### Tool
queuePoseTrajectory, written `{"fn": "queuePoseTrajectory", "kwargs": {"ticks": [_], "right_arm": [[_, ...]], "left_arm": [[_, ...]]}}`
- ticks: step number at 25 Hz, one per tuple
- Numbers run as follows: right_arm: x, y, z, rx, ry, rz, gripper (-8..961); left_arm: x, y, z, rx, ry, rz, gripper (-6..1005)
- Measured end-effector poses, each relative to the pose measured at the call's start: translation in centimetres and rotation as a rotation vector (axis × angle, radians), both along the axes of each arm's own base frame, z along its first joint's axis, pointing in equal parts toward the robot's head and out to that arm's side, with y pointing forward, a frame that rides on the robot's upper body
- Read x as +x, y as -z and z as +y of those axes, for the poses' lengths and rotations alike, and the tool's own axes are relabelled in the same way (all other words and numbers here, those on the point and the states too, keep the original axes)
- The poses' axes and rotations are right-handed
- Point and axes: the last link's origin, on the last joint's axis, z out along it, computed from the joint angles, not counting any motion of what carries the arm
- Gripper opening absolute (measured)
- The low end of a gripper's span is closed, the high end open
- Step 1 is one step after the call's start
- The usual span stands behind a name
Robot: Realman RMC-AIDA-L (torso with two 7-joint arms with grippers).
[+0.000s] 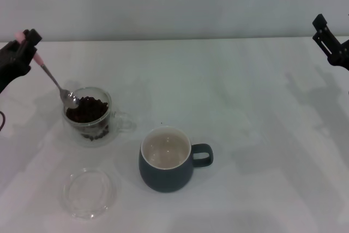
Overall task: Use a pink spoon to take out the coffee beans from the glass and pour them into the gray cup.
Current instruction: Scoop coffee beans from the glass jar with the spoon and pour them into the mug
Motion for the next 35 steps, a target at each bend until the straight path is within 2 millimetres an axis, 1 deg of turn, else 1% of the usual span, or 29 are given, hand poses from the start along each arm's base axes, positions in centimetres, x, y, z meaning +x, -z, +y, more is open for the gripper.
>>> {"fn": "queuePoseTrajectory", "kwargs": {"ticks": [3, 8, 12, 18, 22, 27, 32, 35], "right_arm": [[-0.1, -0.2, 0.4, 0.010, 0.005, 0.004, 871], [-0.3, -0.2, 0.9, 0.008, 0.007, 0.008, 871], [-0.1, -0.4, 1.0, 0.018, 0.023, 0.016, 871], [0.2, -0.4, 0.8, 0.022, 0.039, 0.022, 871], [0.4, -0.4, 0.6, 0.022, 0.047, 0.025, 871], [0.5, -0.3, 0.5, 0.022, 0.049, 0.025, 871], [0.4, -0.3, 0.6, 0.022, 0.048, 0.025, 871], [0.3, -0.3, 0.7, 0.022, 0.045, 0.025, 871]], "left_arm": [[0.2, 0.2, 0.3, 0.009, 0.006, 0.034, 137], [0.0, 0.9, 0.9, 0.002, -0.032, 0.058, 137], [0.1, 1.3, 1.2, -0.006, -0.051, 0.050, 137], [-0.2, 2.5, 1.3, -0.043, -0.109, 0.027, 137], [-0.5, 2.6, 1.4, -0.072, -0.152, -0.025, 137], [-1.4, 2.6, 1.4, -0.117, -0.258, -0.148, 137], [-2.0, 2.5, 1.1, -0.136, -0.297, -0.213, 138], [-2.0, 2.5, 1.0, -0.140, -0.302, -0.220, 138]]}}
